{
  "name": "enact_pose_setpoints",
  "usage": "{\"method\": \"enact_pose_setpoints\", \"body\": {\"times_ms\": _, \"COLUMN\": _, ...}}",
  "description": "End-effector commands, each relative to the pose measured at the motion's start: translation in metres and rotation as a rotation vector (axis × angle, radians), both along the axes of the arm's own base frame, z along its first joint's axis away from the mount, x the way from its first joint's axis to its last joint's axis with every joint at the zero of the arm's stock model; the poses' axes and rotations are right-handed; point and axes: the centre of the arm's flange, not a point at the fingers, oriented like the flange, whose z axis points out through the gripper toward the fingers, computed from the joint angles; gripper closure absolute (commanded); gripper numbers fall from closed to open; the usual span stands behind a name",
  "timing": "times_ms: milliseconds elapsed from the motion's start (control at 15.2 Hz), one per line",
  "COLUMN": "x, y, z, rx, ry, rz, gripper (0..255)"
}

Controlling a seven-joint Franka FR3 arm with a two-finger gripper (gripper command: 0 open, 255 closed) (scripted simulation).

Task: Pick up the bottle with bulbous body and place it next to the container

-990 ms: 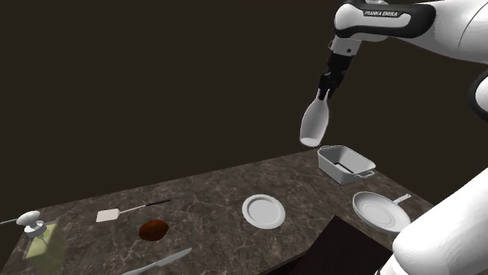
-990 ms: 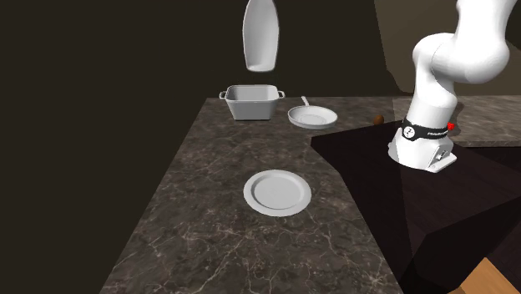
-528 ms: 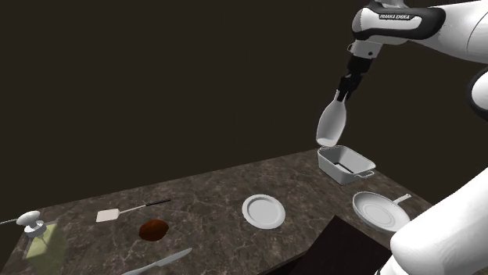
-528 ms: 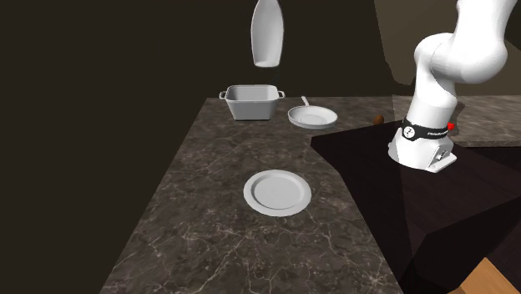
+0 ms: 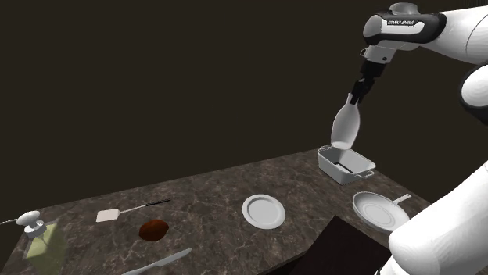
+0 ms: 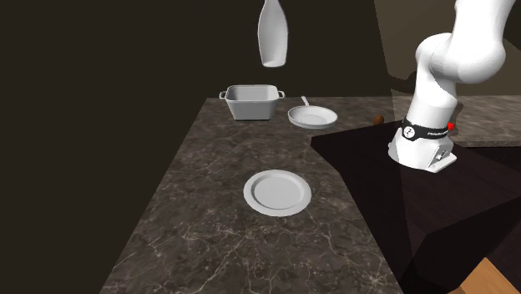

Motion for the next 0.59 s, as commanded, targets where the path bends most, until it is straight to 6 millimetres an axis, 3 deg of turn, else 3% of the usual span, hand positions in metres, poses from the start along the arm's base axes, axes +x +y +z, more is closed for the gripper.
{"method": "enact_pose_setpoints", "body": {"times_ms": 0, "x": -0.001, "y": 0.000, "z": -0.010, "rx": -0.001, "ry": -0.001, "rz": 0.001, "gripper": 255}}
{"method": "enact_pose_setpoints", "body": {"times_ms": 528, "x": -0.001, "y": 0.000, "z": -0.052, "rx": -0.001, "ry": -0.001, "rz": 0.001, "gripper": 255}}
